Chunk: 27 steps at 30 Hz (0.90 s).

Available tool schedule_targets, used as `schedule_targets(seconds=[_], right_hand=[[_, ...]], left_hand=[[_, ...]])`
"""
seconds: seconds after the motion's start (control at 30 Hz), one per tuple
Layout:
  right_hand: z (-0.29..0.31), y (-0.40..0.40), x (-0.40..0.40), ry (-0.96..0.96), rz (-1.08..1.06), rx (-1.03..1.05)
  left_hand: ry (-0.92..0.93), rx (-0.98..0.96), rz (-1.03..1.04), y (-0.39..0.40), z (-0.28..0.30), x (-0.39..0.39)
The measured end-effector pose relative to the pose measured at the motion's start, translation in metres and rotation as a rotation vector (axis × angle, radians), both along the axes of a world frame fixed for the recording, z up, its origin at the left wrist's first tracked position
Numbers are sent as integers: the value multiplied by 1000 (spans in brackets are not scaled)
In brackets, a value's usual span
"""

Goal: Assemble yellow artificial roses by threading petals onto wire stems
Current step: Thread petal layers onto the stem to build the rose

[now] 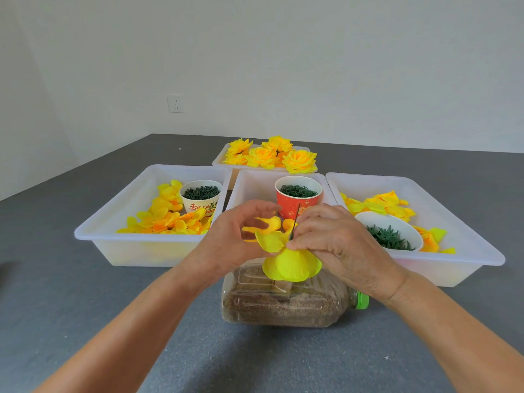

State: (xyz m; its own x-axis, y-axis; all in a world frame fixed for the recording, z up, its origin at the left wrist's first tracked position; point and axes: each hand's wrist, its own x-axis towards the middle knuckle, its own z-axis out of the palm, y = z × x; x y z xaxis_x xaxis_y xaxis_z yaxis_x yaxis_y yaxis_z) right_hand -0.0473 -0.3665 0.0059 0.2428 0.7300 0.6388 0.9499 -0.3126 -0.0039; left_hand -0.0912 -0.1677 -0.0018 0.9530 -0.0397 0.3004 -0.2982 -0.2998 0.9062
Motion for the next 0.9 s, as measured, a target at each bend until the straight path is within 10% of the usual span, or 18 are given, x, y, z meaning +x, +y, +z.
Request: schedule_targets(seconds=[0.37, 0.57, 0.9], right_hand=[[-6, 1, 0, 42, -51, 80], [-15, 0, 5, 392, -22, 184], [-14, 1, 3, 461, -44, 186]], left_hand=[[-215, 53, -1, -2, -1, -6], [-285, 186, -3, -1, -4, -7], [29, 282, 292, -8, -6, -18]])
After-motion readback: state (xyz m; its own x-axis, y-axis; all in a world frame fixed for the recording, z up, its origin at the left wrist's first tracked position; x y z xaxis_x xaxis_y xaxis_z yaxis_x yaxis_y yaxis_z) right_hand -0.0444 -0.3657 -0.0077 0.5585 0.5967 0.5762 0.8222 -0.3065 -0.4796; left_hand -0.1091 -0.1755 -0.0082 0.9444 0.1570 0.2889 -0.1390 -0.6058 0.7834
